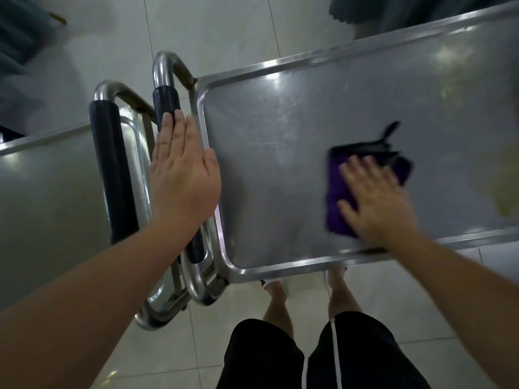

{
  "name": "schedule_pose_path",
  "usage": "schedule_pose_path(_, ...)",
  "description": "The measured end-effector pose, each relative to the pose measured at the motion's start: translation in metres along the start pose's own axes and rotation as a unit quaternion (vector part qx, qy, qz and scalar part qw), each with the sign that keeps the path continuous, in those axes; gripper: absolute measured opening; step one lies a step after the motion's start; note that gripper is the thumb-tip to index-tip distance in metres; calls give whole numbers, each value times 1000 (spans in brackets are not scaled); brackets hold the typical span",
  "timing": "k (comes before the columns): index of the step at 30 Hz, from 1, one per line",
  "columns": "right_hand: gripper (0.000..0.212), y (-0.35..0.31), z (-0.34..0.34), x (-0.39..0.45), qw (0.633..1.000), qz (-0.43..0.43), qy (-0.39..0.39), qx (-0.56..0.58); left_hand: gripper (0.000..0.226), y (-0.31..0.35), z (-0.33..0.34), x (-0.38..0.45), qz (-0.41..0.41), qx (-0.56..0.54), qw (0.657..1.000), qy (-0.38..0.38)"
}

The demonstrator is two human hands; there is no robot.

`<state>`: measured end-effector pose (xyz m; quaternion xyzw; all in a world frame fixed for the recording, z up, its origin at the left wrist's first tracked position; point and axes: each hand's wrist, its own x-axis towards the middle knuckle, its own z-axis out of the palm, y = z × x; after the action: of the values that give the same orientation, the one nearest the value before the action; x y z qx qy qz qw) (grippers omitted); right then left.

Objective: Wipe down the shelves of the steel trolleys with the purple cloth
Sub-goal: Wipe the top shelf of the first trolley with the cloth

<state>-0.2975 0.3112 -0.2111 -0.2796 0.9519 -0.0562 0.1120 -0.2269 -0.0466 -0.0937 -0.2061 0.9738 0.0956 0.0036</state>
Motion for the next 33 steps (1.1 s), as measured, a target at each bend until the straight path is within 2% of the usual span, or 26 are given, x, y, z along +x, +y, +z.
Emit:
schedule_pose_path(3, 78, 41, -14, 20, 979, 202, 20, 28, 65, -1, 0, 0, -3, -4, 1000, 4)
schedule_pose_path(5, 78, 24, -13, 38, 946, 318, 37, 53, 65, -2, 0, 1, -6, -3, 1000, 4)
schedule_pose_path(6, 78, 6, -11, 46, 933, 352, 47, 63, 65, -1, 0, 1, -5, -2, 1000, 3)
schedule_pose_path(8, 78, -42, -6, 57, 928, 361, 63, 71, 65, -1, 1, 1, -4, -3, 1000, 3)
schedule_pose_path(12, 80, -161, 8, 63, 963, 253, 47, 80, 65, -1, 1, 0, -1, -7, 1000, 1)
schedule_pose_path(16, 75, -255, 26, 61, 995, 21, -2, 100, 64, 2, 0, -1, -8, 6, 1000, 0)
schedule_pose_path(18, 71, -257, 30, 63, 993, -82, -24, 76, 63, 3, -1, -1, -8, 14, 1000, -2)
schedule_pose_path(21, 73, -221, 27, 70, 978, -204, -37, 21, 64, 3, 0, 0, -3, 14, 1000, -3)
schedule_pose_path(24, 75, -153, 17, 75, 967, -251, -46, -10, 65, 3, 0, 1, -1, 13, 1000, -4)
schedule_pose_path(26, 78, -94, 5, 85, 978, -207, -20, -19, 65, 3, 0, 1, -1, 14, 1000, -8)
schedule_pose_path(29, 79, 0, -23, 102, 995, -88, -20, -36, 65, 2, 1, 1, -3, 3, 1000, -10)
schedule_pose_path(31, 80, 39, -37, 115, 1000, 21, -16, -14, 64, 1, 1, 1, -5, -11, 1000, -4)
schedule_pose_path(33, 79, 44, -38, 127, 986, 164, 10, 17, 64, -1, 2, 1, -7, -15, 1000, -1)
